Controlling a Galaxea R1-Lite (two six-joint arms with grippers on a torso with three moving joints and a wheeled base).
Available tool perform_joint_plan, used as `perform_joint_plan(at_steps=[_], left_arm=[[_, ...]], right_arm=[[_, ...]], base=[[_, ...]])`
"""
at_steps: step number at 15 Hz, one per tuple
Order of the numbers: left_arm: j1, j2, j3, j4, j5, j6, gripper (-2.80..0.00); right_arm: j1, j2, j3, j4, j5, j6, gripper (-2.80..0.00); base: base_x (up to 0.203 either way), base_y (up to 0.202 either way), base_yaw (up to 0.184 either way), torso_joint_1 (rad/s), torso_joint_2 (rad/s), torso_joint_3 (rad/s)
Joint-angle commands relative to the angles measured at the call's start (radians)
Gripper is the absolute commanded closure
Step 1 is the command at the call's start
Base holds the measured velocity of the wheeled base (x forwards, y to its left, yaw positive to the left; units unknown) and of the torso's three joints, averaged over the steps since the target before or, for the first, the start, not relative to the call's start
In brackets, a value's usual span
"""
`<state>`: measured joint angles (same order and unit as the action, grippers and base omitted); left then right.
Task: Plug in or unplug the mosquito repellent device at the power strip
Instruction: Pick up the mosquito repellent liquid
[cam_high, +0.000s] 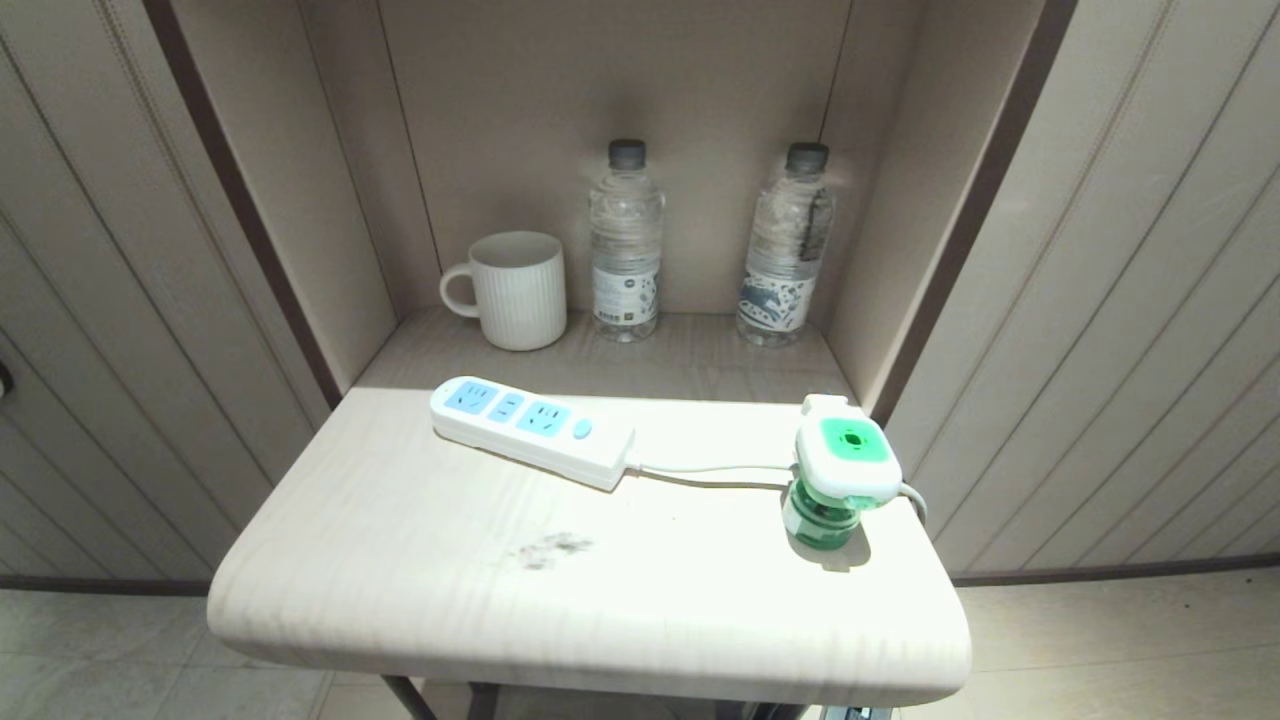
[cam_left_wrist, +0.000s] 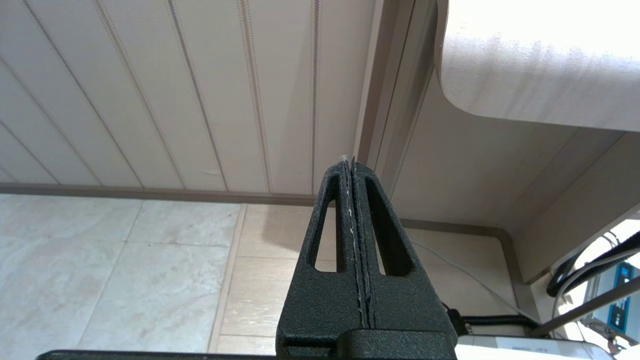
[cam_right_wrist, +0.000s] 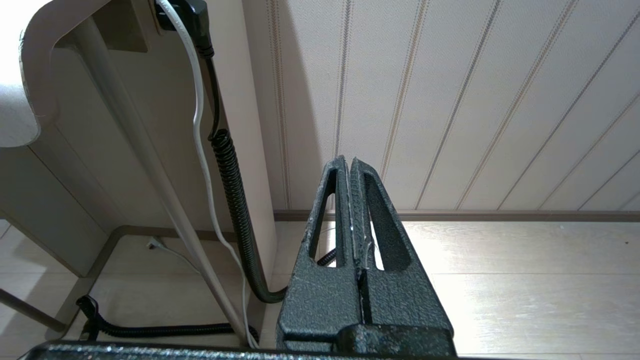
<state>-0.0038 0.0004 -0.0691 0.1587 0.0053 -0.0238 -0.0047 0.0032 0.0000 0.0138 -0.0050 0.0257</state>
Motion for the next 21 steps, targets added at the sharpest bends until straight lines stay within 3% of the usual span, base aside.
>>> perform_joint_plan(at_steps=[1, 7, 10, 15, 21], left_arm=[[-0.001, 0.001, 0.0, 0.001, -0.001, -0.001, 0.0], [0.001, 0.001, 0.0, 0.001, 0.001, -0.001, 0.0], [0.0, 0.001, 0.0, 0.001, 0.001, -0.001, 0.0], [-0.001, 0.001, 0.0, 0.001, 0.001, -0.001, 0.0], [0.001, 0.001, 0.0, 0.001, 0.001, -0.001, 0.0]], right_arm=[[0.0, 0.0, 0.0, 0.0, 0.0, -0.001, 0.0], [0.0, -0.003, -0.009, 0.003, 0.005, -0.054, 0.0], [0.0, 0.028, -0.145, 0.036, 0.054, -0.062, 0.0], [0.0, 0.307, -0.375, 0.069, 0.112, -0.057, 0.0], [0.007, 0.698, -0.594, -0.084, 0.165, -0.051, 0.0]], base=[[0.0, 0.0, 0.0, 0.0, 0.0, 0.0], [0.0, 0.0, 0.0, 0.0, 0.0, 0.0], [0.0, 0.0, 0.0, 0.0, 0.0, 0.0], [0.0, 0.0, 0.0, 0.0, 0.0, 0.0], [0.0, 0.0, 0.0, 0.0, 0.0, 0.0]])
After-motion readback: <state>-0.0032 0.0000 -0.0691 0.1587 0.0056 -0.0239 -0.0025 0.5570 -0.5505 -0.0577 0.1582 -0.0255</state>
